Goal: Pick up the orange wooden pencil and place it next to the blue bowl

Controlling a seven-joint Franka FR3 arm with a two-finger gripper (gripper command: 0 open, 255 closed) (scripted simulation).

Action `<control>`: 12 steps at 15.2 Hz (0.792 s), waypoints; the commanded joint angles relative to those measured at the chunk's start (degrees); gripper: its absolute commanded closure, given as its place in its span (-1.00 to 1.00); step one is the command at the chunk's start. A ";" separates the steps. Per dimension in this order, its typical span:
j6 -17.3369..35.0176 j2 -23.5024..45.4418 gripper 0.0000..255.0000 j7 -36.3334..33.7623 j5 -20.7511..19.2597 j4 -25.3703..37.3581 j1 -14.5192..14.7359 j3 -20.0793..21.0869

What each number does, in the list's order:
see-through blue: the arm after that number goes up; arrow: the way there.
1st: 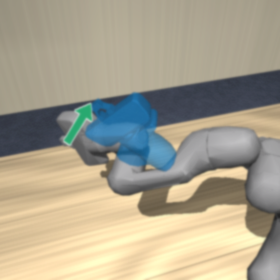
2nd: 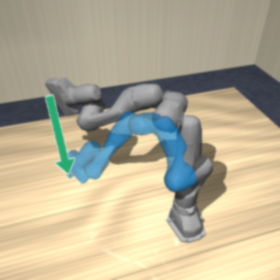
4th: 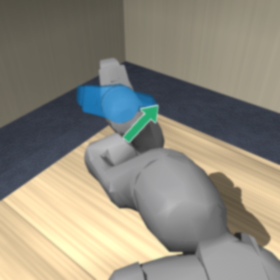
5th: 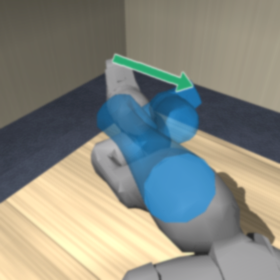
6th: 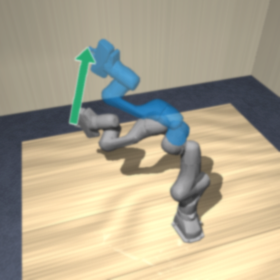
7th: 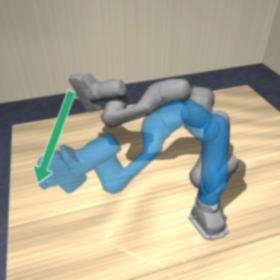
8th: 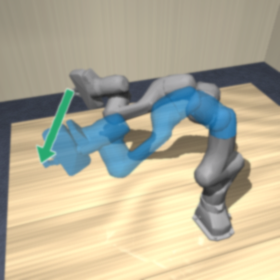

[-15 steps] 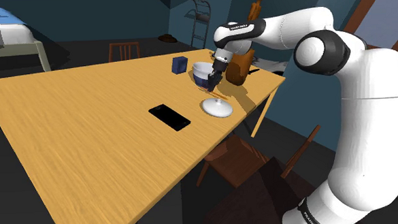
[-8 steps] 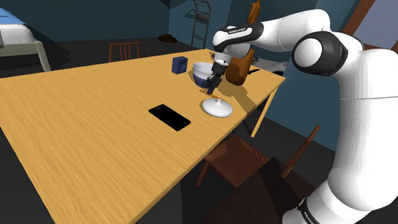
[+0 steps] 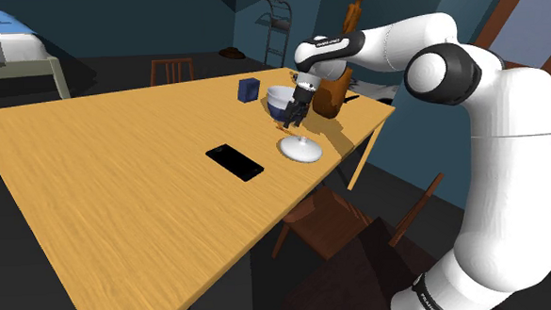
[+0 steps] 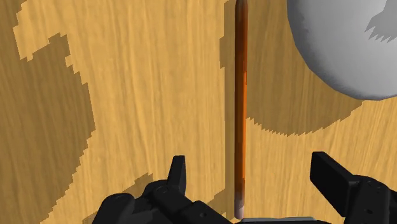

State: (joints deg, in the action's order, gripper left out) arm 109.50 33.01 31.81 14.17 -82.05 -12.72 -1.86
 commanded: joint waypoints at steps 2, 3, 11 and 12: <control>-3.46 -0.61 -1.00 -0.26 -0.25 2.81 -0.45 -0.19; -5.25 -0.79 -1.00 -0.40 -0.36 4.41 -0.68 -0.27; -6.70 -0.87 -1.00 -0.51 -0.43 5.77 -0.87 -0.33; -6.70 -0.87 -1.00 -0.51 -0.43 5.77 -0.87 -0.33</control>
